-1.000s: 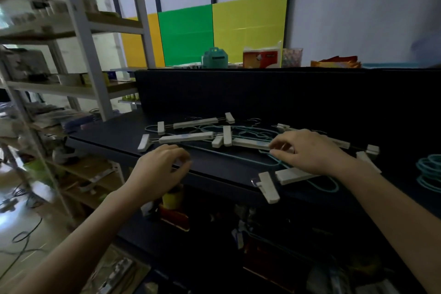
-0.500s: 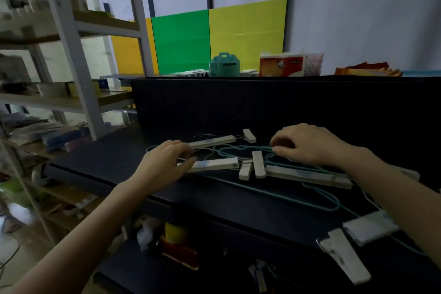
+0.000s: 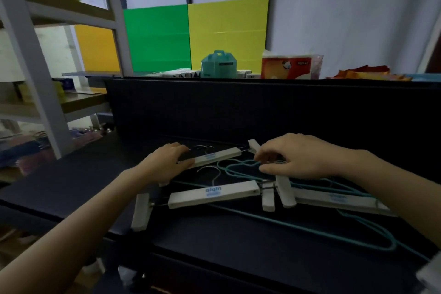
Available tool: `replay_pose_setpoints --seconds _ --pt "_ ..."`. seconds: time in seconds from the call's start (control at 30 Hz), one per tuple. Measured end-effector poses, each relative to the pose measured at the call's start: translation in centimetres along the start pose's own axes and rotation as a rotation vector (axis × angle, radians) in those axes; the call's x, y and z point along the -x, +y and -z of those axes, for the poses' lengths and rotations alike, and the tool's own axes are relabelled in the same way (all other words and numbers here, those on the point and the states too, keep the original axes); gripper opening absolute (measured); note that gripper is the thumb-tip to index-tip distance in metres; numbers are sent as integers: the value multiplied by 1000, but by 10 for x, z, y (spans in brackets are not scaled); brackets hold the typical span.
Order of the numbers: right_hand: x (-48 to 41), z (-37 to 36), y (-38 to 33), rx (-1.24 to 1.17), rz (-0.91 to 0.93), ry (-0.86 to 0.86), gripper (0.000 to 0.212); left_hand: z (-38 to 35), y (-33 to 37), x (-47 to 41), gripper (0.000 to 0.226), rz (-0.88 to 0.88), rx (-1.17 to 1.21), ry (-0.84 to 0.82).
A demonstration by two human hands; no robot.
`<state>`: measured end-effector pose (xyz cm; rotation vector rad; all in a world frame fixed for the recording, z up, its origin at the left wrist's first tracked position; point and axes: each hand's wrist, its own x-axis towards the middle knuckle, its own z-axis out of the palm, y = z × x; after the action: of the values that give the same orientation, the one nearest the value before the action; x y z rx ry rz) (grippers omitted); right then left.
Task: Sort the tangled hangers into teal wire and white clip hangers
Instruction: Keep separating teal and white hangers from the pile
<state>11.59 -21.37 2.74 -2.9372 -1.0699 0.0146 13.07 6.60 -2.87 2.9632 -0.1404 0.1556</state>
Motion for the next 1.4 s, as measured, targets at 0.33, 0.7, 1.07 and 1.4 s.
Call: replay_pose_setpoints --seconds 0.33,0.7,1.07,1.4 --pt "-17 -24 -43 91 43 -75 48 -8 -15 -29 40 -244 -1 -111" --pt "-20 -33 -62 53 -55 -5 33 16 -37 -39 37 -328 -31 54" --pt "8 0 -68 194 -321 271 41 64 -52 -38 43 -425 -89 367" --pt "141 -10 -60 215 -746 287 39 59 53 -43 43 -701 5 390"
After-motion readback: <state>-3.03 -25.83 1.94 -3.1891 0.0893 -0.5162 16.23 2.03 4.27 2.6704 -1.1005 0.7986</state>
